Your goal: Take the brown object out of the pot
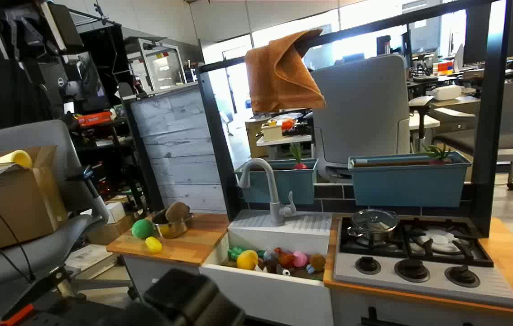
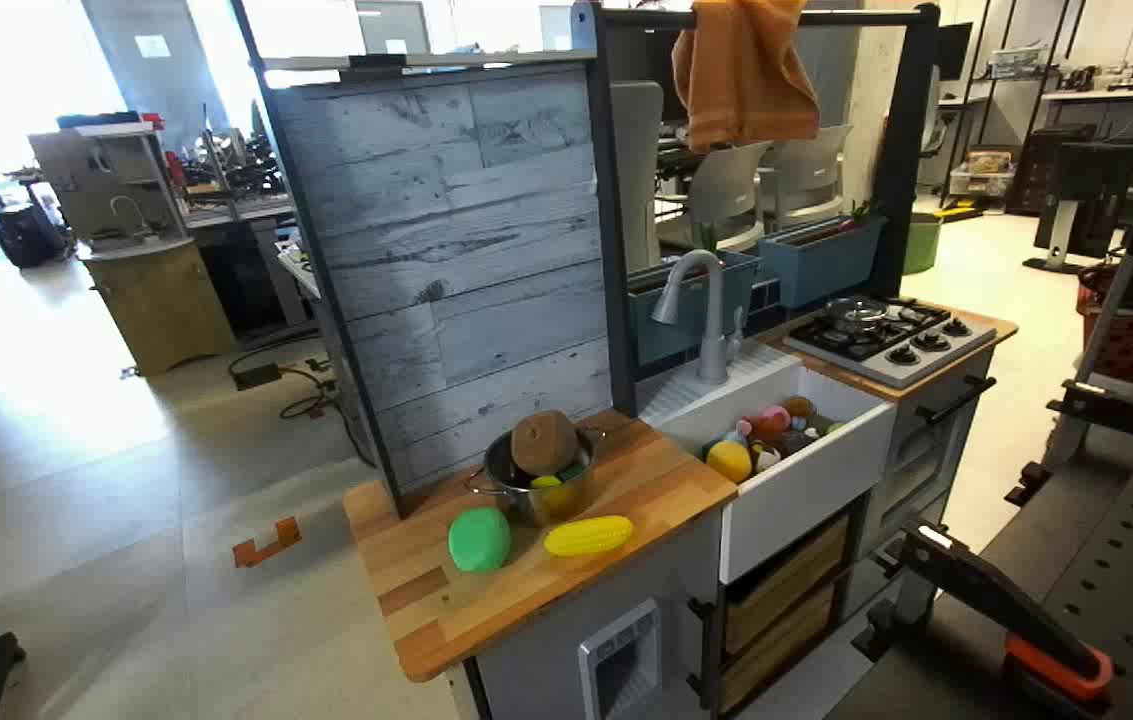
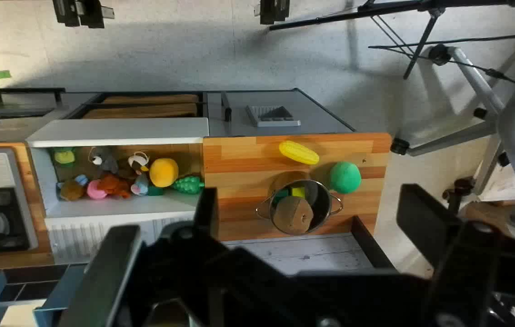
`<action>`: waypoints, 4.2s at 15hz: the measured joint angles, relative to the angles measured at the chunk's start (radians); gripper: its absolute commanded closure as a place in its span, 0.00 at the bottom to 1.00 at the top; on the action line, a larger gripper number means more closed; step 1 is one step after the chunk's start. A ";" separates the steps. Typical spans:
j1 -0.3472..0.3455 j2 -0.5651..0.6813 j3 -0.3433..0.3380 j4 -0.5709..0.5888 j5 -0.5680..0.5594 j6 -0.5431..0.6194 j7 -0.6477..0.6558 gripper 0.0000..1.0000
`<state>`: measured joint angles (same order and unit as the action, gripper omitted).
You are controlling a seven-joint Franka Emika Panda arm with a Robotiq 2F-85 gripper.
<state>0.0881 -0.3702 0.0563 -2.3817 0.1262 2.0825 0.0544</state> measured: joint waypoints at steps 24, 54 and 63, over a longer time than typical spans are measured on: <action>-0.019 0.467 0.000 0.211 -0.186 0.383 -0.147 0.00; 0.157 1.661 0.008 1.617 -0.270 -0.218 -0.151 0.00; 0.158 1.806 -0.003 1.834 -0.262 -0.365 -0.105 0.00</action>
<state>0.2461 1.4359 0.0536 -0.5476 -0.1363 1.7174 -0.0511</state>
